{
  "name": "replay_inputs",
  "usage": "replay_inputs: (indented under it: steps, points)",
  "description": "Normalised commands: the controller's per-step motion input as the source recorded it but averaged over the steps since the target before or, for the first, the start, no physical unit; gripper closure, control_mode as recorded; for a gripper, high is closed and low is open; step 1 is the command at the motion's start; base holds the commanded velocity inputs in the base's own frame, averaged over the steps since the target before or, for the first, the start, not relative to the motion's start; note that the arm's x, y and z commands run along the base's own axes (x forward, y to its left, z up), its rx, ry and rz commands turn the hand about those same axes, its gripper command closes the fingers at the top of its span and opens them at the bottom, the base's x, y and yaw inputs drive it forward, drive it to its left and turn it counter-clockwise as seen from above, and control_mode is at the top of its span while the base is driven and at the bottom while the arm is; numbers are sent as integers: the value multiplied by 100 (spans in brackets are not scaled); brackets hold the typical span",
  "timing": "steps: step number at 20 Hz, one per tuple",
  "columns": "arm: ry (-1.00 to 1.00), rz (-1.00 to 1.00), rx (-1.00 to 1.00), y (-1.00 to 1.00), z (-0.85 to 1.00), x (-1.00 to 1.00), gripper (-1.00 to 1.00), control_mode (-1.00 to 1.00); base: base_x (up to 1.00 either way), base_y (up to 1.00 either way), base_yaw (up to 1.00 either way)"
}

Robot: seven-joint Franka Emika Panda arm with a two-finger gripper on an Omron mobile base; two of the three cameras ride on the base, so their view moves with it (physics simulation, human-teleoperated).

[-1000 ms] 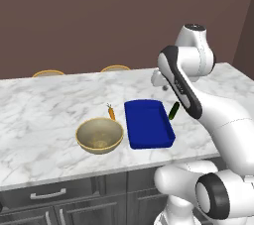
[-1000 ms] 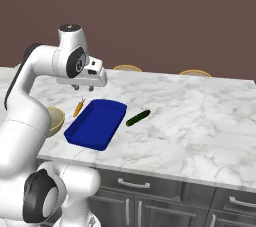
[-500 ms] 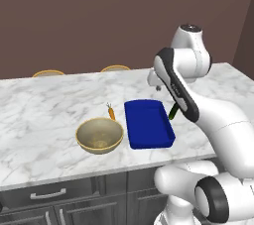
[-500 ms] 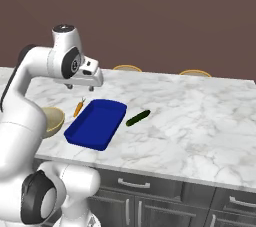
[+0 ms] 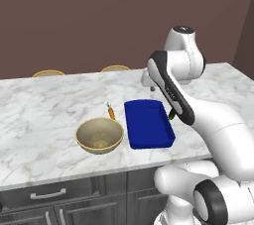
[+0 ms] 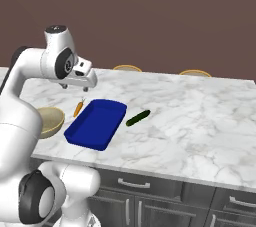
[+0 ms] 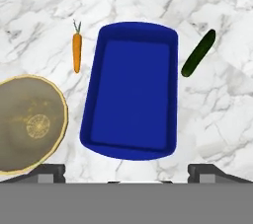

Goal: Place the two vegetables and bowl onto the tray for setting up a vegetable dip station.

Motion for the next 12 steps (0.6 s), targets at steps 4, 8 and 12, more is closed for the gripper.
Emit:
replay_inputs:
  steps: [4, 8, 12]
  points:
    - [0, -5, 5, 19, 0, 0, -100, -100, 0, 0, 0]
    - [0, -4, 6, 26, 0, 0, -100, -100, 0, 0, 0]
    - [0, -3, 6, 35, 0, 0, -100, -100, 0, 0, 0]
